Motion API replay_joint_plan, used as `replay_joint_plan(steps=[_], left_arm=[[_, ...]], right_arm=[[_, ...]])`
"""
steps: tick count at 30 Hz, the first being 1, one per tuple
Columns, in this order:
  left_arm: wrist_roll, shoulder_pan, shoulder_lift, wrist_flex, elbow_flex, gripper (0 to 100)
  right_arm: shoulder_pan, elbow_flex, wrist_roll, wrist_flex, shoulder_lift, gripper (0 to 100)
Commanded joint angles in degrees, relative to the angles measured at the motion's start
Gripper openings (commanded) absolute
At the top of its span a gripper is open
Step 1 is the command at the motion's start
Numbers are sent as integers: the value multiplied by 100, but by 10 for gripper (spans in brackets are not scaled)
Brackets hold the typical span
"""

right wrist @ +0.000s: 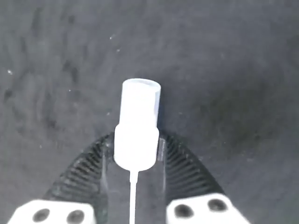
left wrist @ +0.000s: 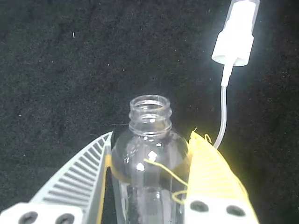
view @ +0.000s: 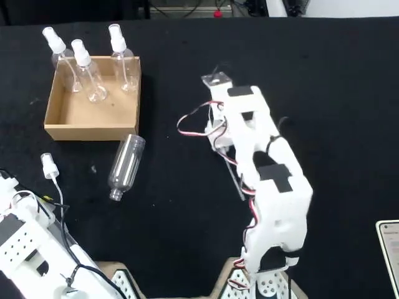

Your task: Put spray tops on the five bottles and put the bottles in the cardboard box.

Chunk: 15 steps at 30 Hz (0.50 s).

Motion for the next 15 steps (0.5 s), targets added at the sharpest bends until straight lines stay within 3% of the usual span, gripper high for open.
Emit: replay_joint_plan(steps=[1,8,15], left_arm=[[18,31,-105,-79,-119,55],[18,48,-105,-79,-127,55],[18,31,-105,-79,-119,55]], right_arm=[[18,760,308,-492,-1051,22],[35,1226,334,-527,-1367,251],[-9,734,-114,132,-1543,254]])
